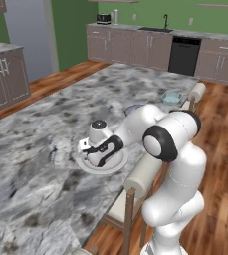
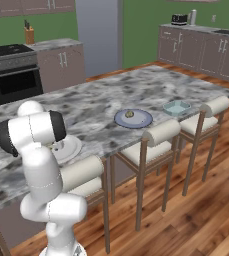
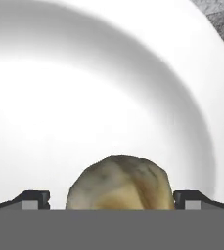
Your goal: Place two dumplings into each of the tupperware containers and then place the containers in the fridge.
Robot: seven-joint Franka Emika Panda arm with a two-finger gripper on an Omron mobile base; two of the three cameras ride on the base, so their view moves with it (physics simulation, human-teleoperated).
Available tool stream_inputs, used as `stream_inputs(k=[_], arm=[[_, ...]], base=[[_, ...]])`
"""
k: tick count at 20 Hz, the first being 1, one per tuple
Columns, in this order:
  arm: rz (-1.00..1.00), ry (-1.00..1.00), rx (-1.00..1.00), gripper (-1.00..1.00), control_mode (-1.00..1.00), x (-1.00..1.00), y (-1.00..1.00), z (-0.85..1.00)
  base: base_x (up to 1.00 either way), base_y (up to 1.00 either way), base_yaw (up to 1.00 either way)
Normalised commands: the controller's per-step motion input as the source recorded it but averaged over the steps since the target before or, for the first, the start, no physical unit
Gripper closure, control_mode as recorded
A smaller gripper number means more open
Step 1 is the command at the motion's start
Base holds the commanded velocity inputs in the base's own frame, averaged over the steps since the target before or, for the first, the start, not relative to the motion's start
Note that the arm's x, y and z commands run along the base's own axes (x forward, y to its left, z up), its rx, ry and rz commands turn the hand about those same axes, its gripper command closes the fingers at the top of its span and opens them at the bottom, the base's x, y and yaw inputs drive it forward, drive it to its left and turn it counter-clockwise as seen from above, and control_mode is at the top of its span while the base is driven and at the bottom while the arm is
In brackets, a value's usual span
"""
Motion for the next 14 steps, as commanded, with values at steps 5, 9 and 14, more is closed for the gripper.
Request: stream_inputs(k=[5,9,14], arm=[[0.00,-0.01,0.00,1.00,-1.00,0.00,0.23,-0.20],[0.00,0.00,0.04,1.00,-1.00,0.00,0.10,-0.32],[-0.01,0.01,0.09,1.00,-1.00,-0.03,0.00,-0.18]], base=[[0.00,0.00,0.00],[0.00,0.00,0.00],[0.00,0.00,0.00]])
